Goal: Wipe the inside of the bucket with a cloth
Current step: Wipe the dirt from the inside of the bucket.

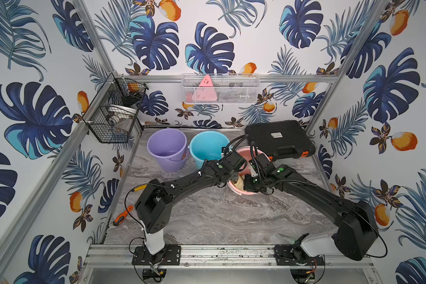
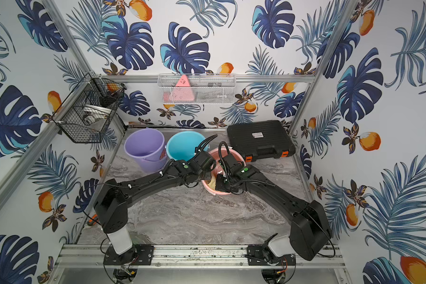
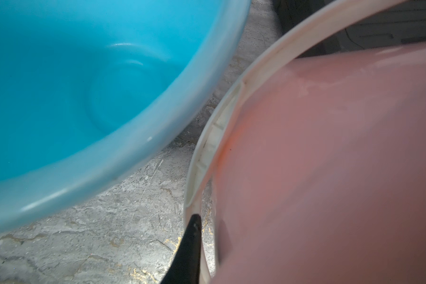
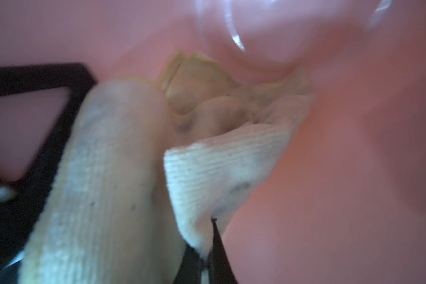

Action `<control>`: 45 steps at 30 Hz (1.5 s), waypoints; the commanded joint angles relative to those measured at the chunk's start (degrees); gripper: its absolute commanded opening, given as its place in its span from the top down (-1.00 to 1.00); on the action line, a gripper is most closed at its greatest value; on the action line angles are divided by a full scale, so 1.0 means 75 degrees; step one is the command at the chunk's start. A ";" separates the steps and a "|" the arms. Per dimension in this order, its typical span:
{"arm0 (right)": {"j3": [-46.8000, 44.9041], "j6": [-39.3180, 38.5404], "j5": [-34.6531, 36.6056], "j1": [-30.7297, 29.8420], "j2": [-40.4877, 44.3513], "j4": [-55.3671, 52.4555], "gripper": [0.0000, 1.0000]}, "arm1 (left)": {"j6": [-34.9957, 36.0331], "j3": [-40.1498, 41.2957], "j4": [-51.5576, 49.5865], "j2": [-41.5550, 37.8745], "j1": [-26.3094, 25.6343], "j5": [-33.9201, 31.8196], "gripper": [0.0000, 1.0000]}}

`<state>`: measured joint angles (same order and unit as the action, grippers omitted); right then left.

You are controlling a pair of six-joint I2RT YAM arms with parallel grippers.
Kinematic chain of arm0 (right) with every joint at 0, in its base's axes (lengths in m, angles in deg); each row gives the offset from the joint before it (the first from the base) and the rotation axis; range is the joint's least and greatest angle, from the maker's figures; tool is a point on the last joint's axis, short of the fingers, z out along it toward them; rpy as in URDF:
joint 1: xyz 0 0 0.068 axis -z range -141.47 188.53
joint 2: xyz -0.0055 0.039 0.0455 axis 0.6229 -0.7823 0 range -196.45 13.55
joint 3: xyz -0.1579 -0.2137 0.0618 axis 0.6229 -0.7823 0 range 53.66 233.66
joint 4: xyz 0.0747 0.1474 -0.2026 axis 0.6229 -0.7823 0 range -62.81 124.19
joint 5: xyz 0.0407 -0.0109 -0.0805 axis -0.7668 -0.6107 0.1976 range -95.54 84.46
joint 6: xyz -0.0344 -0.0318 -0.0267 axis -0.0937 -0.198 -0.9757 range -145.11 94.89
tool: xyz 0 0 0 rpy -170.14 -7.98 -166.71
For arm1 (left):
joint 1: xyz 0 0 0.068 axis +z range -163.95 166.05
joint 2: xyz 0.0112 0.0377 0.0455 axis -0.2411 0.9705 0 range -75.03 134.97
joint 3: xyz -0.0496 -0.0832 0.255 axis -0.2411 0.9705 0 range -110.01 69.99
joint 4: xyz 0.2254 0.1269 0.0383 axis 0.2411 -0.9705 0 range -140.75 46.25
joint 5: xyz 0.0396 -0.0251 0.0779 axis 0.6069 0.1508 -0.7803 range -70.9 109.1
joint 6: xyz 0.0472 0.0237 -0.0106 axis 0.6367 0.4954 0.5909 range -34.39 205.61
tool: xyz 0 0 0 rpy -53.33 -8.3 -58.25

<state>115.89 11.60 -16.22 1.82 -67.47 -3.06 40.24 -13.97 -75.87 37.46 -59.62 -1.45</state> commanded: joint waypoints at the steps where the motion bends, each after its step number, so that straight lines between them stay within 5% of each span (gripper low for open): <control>1: -0.0041 0.0284 -0.1077 -0.0068 0.0130 0.0624 1.00 | -0.0139 0.0038 0.0067 0.0025 0.0059 0.0152 1.00; 18: -0.0642 0.0334 0.1461 -0.0139 0.2392 -0.3234 1.00 | -0.0025 -0.0642 -0.0285 0.0177 0.0324 0.0147 1.00; 24: 0.0176 0.0662 0.2688 -0.0139 0.3264 -0.4728 1.00 | 0.0141 -0.1077 -0.0565 0.0305 0.0347 0.0159 1.00; 29: 0.1422 0.0977 0.4645 -0.0133 0.4402 -0.5254 1.00 | 0.0230 -0.1086 -0.0603 0.0237 0.0358 0.0218 1.00; 34: 0.1602 0.0550 0.4982 -0.0128 0.4807 -0.4275 1.00 | 0.0284 -0.1019 -0.0541 0.0213 0.0347 0.0457 1.00; 45: 0.0101 -0.0432 0.2897 -0.0121 0.4052 -0.0332 1.00 | 0.0718 -0.1101 -0.0751 0.0199 0.0347 0.1826 1.00</control>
<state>116.86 10.75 9.05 0.93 -35.29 -15.89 43.72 -21.43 -82.31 38.92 -57.08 7.99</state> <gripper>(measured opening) 0.063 0.159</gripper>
